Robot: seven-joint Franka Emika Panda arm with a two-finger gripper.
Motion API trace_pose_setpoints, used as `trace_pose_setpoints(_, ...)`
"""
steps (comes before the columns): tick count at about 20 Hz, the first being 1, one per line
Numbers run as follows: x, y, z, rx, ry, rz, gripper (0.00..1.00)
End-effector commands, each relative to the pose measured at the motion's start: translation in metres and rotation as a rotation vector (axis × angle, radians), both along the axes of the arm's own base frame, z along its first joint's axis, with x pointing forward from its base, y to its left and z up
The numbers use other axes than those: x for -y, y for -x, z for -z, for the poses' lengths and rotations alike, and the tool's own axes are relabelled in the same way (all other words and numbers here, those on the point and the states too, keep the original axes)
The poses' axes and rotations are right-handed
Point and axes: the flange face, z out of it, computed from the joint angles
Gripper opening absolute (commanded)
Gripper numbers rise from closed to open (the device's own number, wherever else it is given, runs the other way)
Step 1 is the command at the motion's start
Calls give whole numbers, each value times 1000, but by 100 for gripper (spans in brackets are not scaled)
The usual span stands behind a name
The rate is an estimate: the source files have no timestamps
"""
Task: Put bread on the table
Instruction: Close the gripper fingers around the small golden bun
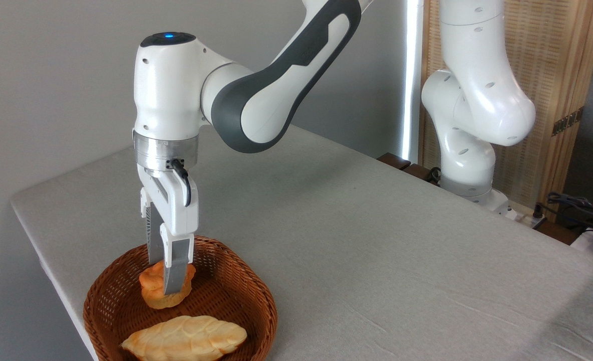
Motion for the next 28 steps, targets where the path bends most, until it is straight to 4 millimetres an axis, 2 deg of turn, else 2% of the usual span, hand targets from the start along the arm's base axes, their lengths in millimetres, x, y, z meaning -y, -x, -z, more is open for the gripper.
trace_pose_setpoints(1,-3,3,0,-15,-7,9,100)
trace_pose_setpoints(6,-2,1,11,-28,-11,14,100)
trace_pose_setpoints(12,-2,-1,14,-28,-10,13,99)
trace_pose_setpoints(13,-2,-1,15,-28,-12,17,86)
trace_pose_setpoints(15,-1,-1,13,-24,-15,30,54)
trace_pose_setpoints(16,-2,-1,13,-24,-15,29,43)
trace_pose_setpoints(17,-1,-1,13,-24,-16,32,40)
trace_pose_setpoints(24,-3,-2,8,-14,-17,45,41)
trace_pose_setpoints(26,-11,-2,-3,1,-6,26,45)
trace_pose_setpoints(28,-19,2,-29,30,30,-4,45)
